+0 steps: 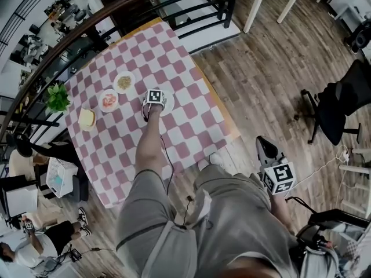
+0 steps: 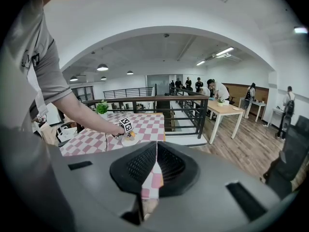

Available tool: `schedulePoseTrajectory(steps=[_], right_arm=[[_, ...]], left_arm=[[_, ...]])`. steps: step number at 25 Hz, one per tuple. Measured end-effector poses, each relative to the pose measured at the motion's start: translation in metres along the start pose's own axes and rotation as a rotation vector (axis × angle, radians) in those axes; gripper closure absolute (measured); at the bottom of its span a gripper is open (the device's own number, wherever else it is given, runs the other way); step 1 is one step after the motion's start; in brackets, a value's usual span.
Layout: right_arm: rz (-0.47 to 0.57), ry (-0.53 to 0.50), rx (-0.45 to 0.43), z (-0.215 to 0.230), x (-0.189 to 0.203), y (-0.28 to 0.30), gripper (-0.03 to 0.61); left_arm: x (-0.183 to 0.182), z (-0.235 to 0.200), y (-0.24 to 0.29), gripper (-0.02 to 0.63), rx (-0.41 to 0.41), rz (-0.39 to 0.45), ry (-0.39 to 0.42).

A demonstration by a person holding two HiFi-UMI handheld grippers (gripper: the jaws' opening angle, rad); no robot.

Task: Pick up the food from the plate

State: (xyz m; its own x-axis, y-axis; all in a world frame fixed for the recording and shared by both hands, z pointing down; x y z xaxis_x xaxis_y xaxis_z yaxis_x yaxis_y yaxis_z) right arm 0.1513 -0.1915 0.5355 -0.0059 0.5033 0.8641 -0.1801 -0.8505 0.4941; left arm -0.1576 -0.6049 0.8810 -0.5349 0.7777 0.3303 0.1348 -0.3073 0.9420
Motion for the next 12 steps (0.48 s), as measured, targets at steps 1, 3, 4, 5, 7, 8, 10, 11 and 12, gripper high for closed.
schedulePoseTrajectory(steps=[1,3,4,5,7,8,10,11,12], right_arm=[[-0.001,-0.002,-0.002,0.001,0.0,-0.001,0.563],[-0.004,-0.006,-0.006,0.002,-0.001,-0.003,0.563],[-0.006,-0.009,-0.008,0.003,-0.001,-0.003,0.563],[-0.007,-0.01,-0.011,0.003,-0.001,-0.004,0.563],[-0.005,-0.012,-0.021,0.002,-0.001,-0.003,0.563],[0.0,-0.015,-0.028,0.001,-0.001,-0.002,0.563],[0.007,-0.023,-0.049,-0.002,-0.003,0.003,0.563],[0.01,-0.028,-0.061,-0.005,-0.005,0.006,0.563],[0.013,-0.033,-0.072,-0.007,-0.007,0.007,0.563]], left_arm=[[0.0,0.0,-0.003,0.256,0.003,0.003,-0.011],[-0.002,0.0,-0.011,0.256,0.004,0.023,-0.028],[-0.005,0.0,-0.015,0.256,0.004,0.038,-0.034],[-0.008,0.0,-0.019,0.256,0.006,0.055,-0.036],[-0.013,0.0,-0.027,0.256,0.014,0.09,-0.04],[-0.017,0.0,-0.034,0.256,0.02,0.111,-0.045],[-0.024,0.001,-0.05,0.256,0.032,0.168,-0.057],[-0.028,-0.001,-0.059,0.256,0.027,0.199,-0.059],[-0.03,-0.004,-0.069,0.256,0.01,0.229,-0.057]])
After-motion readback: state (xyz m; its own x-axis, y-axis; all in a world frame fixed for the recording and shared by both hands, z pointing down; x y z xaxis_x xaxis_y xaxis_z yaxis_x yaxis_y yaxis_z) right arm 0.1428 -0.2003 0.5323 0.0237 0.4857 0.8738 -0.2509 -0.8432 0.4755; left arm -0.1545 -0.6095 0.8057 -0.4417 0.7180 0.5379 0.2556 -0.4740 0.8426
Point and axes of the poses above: the fingertips, and each gripper's own axes: y forward along the fingers, z to its right, x out of its underside, the point moved 3 cm from there along -y, backward along the fingers, and after that the axes turned 6 degrees about -x, right-handed, at the moved point
